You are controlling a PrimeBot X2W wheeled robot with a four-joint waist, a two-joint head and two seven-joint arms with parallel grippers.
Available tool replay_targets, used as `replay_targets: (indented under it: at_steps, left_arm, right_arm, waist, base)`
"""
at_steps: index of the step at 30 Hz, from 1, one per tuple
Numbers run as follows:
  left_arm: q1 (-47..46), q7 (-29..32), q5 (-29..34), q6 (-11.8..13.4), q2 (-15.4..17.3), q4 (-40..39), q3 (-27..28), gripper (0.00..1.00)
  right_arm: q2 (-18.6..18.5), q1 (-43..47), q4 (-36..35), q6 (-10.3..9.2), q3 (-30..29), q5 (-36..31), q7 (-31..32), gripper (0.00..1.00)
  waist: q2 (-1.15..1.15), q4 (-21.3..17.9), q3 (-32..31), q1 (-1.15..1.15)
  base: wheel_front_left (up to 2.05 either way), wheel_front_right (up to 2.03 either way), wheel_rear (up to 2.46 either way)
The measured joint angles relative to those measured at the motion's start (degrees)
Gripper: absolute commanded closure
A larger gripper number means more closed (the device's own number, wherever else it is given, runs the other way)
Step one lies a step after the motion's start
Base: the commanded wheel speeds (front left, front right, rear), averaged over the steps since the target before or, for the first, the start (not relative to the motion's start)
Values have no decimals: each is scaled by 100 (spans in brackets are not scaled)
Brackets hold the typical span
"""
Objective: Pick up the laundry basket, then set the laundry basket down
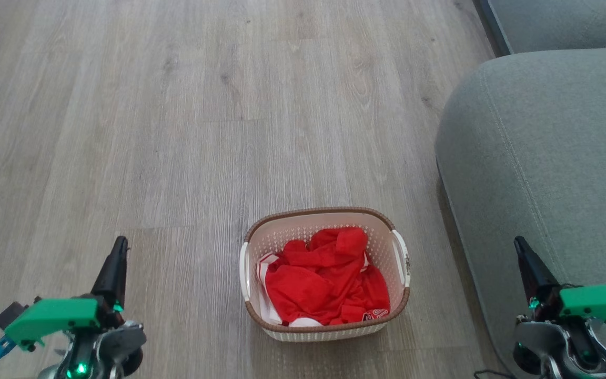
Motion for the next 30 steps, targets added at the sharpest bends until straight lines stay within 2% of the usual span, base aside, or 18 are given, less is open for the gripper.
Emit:
replay_targets:
  at_steps: [30]
  left_arm:
    - [0,52,10,0,-33,1,35,100]
  right_arm:
    - [2,0,0,0,-48,-7,51,100]
  waist:
    - [0,0,0,0]
  base:
    - [0,0,0]
